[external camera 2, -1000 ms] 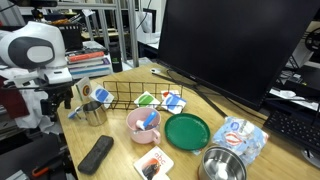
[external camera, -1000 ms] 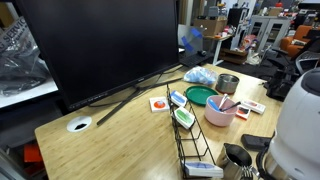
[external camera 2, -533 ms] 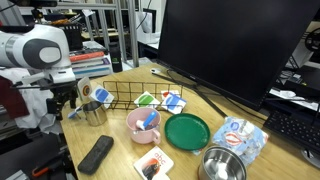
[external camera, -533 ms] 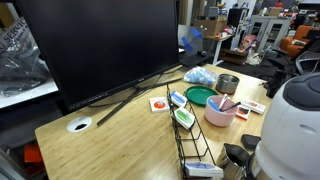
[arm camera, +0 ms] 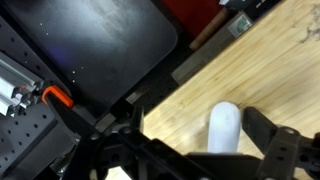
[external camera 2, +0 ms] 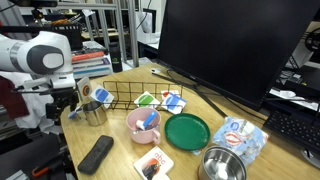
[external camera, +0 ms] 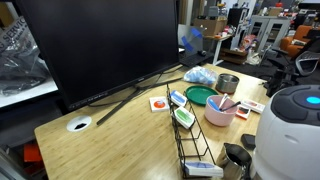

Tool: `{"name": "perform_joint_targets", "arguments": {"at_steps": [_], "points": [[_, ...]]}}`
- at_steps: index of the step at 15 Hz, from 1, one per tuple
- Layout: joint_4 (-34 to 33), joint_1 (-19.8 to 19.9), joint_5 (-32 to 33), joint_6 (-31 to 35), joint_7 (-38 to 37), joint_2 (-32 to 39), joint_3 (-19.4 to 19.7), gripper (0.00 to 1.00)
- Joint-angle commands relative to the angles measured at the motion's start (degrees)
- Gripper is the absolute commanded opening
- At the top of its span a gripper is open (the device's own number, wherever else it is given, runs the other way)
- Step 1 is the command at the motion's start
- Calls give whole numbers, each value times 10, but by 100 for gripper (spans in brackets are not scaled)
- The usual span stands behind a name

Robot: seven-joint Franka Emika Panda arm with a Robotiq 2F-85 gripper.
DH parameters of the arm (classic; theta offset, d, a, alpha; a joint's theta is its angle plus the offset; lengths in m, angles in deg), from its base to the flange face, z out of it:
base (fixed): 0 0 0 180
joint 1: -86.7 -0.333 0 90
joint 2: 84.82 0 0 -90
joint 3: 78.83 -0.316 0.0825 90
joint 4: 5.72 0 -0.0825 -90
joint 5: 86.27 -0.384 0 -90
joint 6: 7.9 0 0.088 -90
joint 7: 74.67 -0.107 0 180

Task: Pick up the folk from the table and put it in the silver cup.

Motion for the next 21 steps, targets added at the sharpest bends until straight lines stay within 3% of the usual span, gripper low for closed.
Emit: {"name": "perform_joint_targets", "arguments": {"at_steps": [1,6,7,8,18,21], "points": [[-5,-13,14,9,-18,7,15,100],[-7,-15,14,11,-22,11,18,100],[-8,-15,16,12,-23,12,19,90],[-9,-16,15,13,-25,12,19,73],[-27,-22,19,27,-32,25,23,3],[-18,-19,10,27,-25,11,19,7]]}}
